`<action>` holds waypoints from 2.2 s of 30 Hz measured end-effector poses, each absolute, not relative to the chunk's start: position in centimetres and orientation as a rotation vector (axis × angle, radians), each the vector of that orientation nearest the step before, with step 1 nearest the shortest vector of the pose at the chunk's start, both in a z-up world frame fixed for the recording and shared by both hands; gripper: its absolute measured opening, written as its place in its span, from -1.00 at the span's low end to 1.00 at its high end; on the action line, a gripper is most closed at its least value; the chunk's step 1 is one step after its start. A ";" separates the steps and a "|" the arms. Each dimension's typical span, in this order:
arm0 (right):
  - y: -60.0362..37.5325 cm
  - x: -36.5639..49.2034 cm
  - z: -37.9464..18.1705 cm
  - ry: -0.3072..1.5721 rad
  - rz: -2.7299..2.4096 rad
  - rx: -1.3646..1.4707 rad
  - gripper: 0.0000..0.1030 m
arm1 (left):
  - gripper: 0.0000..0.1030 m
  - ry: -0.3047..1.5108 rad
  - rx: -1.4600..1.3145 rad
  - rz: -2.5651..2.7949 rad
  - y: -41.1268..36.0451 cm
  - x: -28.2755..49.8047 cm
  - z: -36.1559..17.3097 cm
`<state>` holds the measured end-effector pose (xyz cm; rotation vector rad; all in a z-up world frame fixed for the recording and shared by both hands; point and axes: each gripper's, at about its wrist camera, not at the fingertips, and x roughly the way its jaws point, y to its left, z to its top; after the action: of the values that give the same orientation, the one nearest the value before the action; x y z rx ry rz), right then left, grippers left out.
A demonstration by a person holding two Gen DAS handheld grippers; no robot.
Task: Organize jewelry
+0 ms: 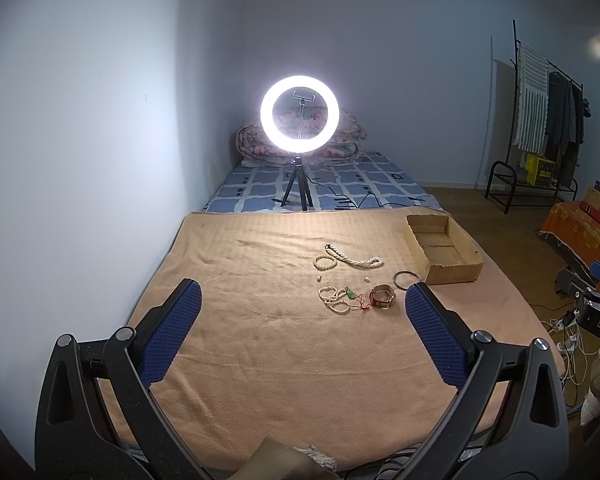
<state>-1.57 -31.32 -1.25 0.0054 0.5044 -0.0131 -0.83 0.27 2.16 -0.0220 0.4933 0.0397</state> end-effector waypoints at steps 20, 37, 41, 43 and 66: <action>-31.5 -1.5 -1.3 0.507 -0.011 0.008 0.80 | 1.00 0.494 -0.019 0.038 -0.3 -0.8 3.0; -31.5 -0.8 -2.6 0.523 -0.015 0.005 0.80 | 1.00 0.510 -0.017 0.041 -0.1 -0.3 0.5; -31.4 -0.3 -3.0 0.532 -0.017 0.001 0.80 | 1.00 0.523 -0.011 0.045 -0.1 0.7 -0.3; -31.4 0.1 -3.3 0.540 -0.016 0.001 0.80 | 1.00 0.530 -0.003 0.047 -0.2 1.1 -0.7; -30.8 12.6 -12.1 0.738 0.197 0.056 0.79 | 0.94 0.660 0.007 -0.040 4.7 15.3 -8.5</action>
<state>12.60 -30.81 -12.10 0.0559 0.7382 0.1973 15.34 4.73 -8.45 0.0070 0.6597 -0.0401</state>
